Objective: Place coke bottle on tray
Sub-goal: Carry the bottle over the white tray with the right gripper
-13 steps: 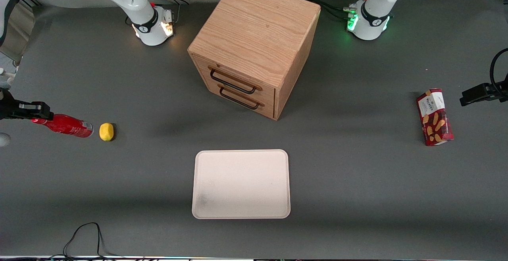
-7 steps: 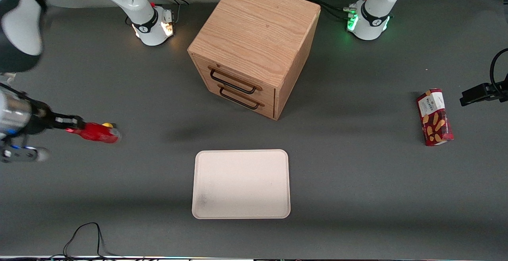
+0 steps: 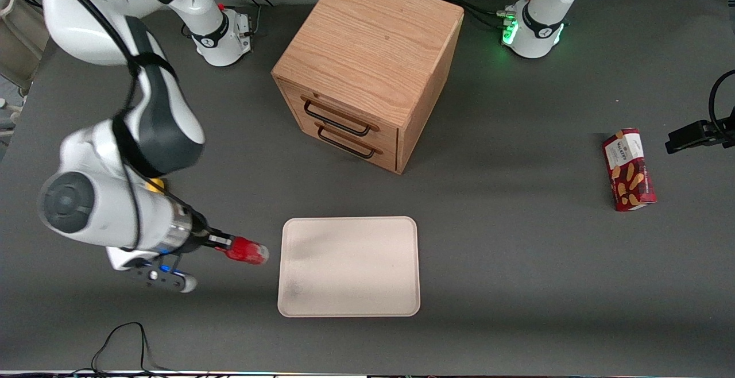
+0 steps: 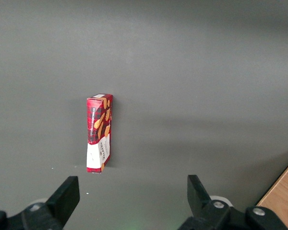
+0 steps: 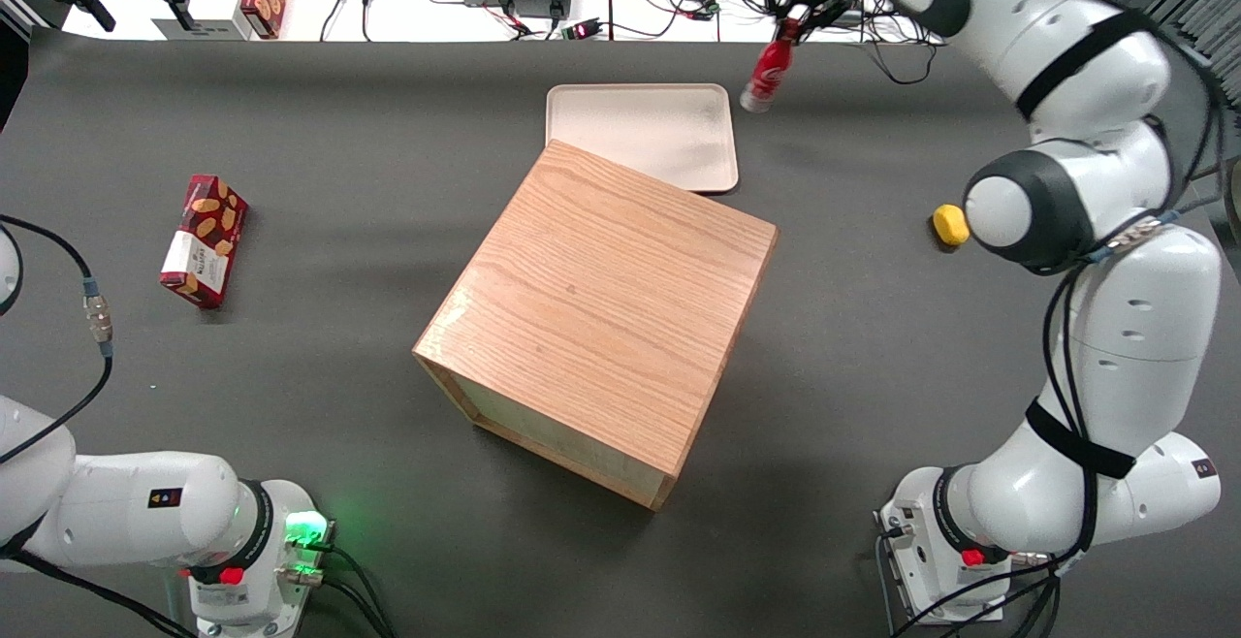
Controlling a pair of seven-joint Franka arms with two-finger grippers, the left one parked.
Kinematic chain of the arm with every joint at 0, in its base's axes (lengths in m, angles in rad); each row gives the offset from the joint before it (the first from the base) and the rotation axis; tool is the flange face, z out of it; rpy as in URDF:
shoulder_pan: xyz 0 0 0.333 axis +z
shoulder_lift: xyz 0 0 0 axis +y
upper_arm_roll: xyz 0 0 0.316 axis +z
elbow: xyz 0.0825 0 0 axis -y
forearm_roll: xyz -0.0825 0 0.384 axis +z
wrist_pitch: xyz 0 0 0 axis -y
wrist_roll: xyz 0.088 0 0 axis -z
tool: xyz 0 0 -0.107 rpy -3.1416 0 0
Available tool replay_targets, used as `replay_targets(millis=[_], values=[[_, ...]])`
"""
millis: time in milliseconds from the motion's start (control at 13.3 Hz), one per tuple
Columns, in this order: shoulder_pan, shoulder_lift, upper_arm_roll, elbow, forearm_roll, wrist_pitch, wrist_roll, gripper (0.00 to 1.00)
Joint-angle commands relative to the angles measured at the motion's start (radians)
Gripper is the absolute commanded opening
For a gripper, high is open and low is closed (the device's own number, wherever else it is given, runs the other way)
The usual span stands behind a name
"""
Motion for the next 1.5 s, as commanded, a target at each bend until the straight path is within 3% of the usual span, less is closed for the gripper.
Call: replay_targets(millis=[0,526,1428], values=[[0.037,0.06,-0.011,0.036,-0.023,0.117,0.113,0.0],[0.076,0.166,-0.007,0.056,-0.133,0.289,0.135,0.0],[0.126,0.225,-0.005,0.09,-0.199,0.343,-0.023,0.0]])
